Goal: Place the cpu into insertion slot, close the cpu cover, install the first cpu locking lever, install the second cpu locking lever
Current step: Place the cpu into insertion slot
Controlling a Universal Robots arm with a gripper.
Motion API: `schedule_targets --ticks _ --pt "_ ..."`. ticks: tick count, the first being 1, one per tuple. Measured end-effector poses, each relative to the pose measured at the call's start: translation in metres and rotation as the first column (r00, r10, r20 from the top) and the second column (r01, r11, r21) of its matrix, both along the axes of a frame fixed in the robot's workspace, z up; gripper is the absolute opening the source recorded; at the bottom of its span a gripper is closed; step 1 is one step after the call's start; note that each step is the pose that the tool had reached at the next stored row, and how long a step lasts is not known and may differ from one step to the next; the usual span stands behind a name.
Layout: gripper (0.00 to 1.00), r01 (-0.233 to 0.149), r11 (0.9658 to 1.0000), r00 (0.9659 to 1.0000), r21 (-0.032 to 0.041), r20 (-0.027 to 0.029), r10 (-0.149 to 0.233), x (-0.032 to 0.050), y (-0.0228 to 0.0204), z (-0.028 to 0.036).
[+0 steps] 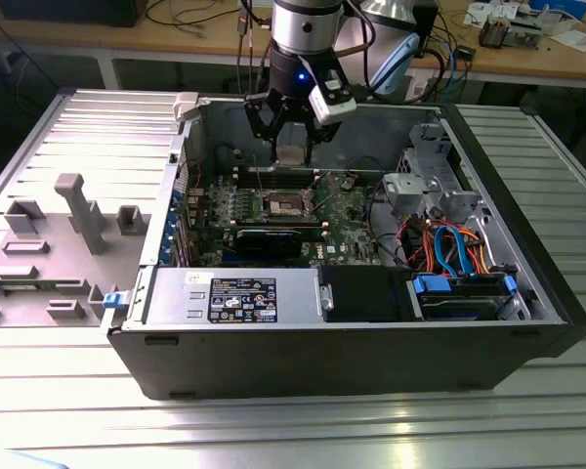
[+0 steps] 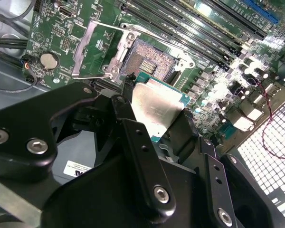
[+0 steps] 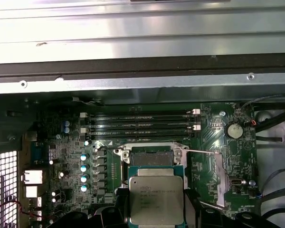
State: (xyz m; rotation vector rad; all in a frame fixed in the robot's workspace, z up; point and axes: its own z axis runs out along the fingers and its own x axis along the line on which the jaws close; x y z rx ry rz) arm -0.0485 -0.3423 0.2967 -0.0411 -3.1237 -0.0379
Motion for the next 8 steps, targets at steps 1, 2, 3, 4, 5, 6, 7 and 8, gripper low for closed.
schedule_targets --ticks 1,2,3,4,5,6,7,8 --pt "0.55 0.000 1.0000 1.0000 -0.0004 0.0001 0.000 -0.0002 0.0000 -0.0001" --pt "0.55 0.000 1.0000 1.0000 -0.0007 0.0000 0.000 -0.0005 0.0000 -0.0002" --pt "0.55 0.000 1.0000 1.0000 -0.0010 0.0001 0.000 -0.0010 0.0000 -0.0002" --pt "0.55 0.000 1.0000 1.0000 -0.0012 0.0001 0.000 -0.0014 0.0000 -0.0004" --pt "0.55 0.000 1.0000 1.0000 -0.0016 0.0002 0.000 -0.0016 0.0001 -0.0009" --pt "0.55 0.000 1.0000 1.0000 -0.0021 0.0001 0.000 -0.0015 0.0001 -0.0015" --pt "0.55 0.000 1.0000 1.0000 -0.0042 0.0000 0.000 -0.0016 0.0003 -0.0023" --pt "0.55 0.000 1.0000 1.0000 -0.0063 0.0000 0.000 -0.0016 0.0004 -0.0035"
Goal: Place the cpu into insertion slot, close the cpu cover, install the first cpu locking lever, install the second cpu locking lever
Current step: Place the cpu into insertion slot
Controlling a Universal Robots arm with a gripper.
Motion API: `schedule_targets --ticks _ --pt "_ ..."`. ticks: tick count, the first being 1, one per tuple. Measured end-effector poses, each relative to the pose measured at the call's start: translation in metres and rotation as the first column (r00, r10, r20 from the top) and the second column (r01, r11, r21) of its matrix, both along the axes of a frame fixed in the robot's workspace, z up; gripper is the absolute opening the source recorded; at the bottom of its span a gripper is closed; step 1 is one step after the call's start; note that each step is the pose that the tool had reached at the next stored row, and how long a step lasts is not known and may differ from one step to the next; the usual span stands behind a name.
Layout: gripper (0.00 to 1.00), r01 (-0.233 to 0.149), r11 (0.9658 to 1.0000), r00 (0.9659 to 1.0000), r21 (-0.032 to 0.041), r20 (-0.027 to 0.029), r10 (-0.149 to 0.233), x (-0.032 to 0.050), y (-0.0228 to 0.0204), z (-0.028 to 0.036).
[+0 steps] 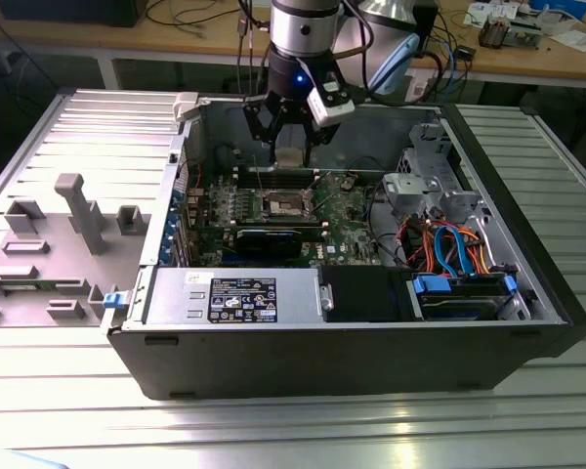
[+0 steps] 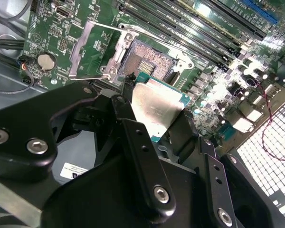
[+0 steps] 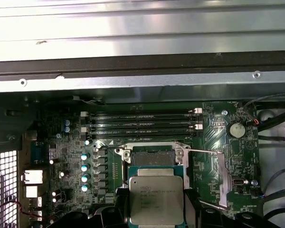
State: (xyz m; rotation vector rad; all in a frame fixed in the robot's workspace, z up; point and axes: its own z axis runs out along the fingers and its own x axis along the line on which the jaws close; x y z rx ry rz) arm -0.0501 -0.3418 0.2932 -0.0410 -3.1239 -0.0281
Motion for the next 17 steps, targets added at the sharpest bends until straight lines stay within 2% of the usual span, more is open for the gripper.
schedule_targets --ticks 6,17 --pt "0.55 0.000 1.0000 1.0000 -0.0041 0.0000 0.000 0.0000 0.0002 -0.0039" --pt "0.55 0.000 1.0000 1.0000 -0.0083 0.0000 0.000 -0.0001 0.0002 -0.0066"
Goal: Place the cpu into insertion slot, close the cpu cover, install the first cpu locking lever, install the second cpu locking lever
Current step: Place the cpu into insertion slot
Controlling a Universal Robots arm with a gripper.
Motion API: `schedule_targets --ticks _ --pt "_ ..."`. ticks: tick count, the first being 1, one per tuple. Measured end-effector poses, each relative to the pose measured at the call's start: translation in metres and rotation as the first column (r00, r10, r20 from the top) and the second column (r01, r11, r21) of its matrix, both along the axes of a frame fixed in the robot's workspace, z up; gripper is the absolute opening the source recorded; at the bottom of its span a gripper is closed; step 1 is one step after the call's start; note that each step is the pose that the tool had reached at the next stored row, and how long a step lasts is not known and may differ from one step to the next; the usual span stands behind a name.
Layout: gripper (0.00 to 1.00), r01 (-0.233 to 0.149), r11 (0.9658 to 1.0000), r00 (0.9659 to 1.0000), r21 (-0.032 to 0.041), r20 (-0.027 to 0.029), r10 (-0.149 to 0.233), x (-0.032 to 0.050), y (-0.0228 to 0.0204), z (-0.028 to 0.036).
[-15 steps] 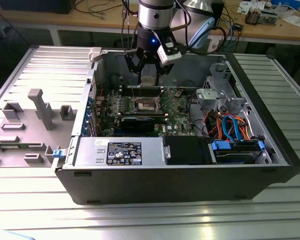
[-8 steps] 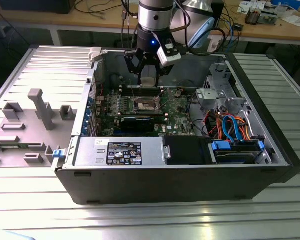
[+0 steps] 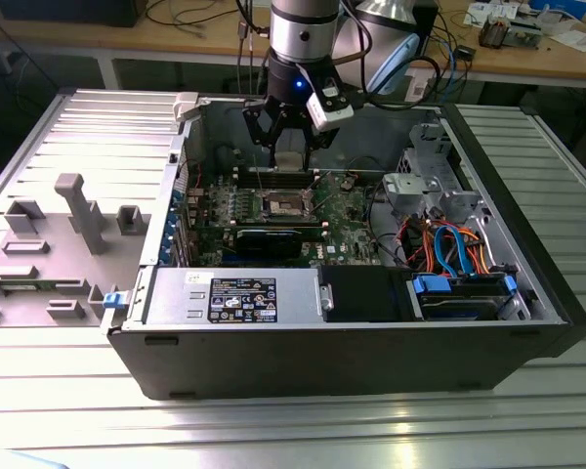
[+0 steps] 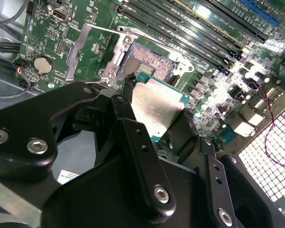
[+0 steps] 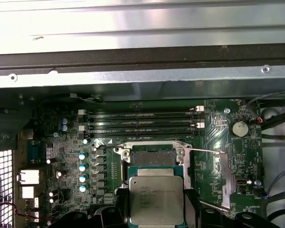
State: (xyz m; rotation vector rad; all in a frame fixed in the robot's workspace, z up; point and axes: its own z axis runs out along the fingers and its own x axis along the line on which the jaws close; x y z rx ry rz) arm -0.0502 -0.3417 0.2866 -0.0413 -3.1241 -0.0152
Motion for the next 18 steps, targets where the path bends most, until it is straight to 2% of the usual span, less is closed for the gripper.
schedule_targets --ticks 18 --pt "0.55 0.000 0.9999 1.0000 -0.0123 0.0000 0.000 -0.0020 0.0000 -0.0041"
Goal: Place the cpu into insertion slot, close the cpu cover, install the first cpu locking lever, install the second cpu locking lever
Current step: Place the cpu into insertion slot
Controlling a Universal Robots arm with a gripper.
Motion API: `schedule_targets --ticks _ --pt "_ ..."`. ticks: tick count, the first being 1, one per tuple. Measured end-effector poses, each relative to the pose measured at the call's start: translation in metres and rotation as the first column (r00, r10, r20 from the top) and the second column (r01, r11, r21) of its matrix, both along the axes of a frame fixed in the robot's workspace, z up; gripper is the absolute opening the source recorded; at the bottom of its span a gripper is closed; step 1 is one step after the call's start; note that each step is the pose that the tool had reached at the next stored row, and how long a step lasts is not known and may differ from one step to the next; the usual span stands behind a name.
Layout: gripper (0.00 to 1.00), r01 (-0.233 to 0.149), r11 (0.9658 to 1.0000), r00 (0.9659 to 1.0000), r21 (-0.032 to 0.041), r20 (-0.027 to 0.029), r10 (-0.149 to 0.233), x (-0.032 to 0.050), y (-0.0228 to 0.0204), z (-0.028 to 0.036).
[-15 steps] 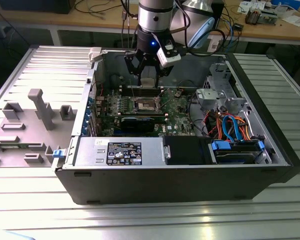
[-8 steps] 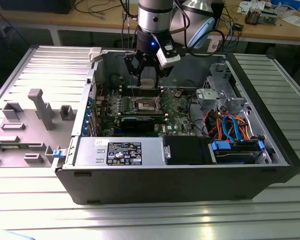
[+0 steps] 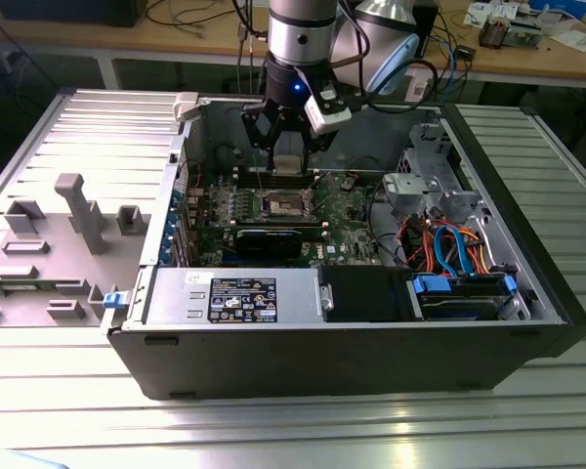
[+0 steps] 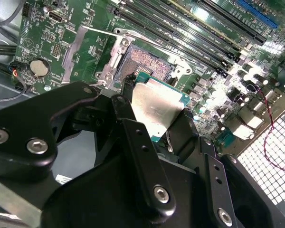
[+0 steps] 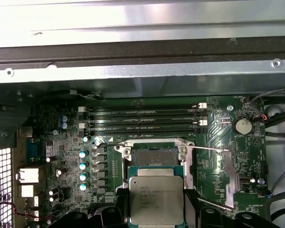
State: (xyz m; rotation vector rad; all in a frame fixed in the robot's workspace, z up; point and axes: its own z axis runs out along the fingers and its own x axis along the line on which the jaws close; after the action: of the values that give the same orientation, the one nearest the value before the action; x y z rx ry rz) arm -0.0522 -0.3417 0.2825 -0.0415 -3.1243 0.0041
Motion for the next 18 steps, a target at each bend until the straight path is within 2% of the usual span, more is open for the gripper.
schedule_targets --ticks 18 --pt "0.55 0.000 1.0000 1.0000 -0.0094 0.0000 0.000 -0.0020 0.0000 -0.0039"
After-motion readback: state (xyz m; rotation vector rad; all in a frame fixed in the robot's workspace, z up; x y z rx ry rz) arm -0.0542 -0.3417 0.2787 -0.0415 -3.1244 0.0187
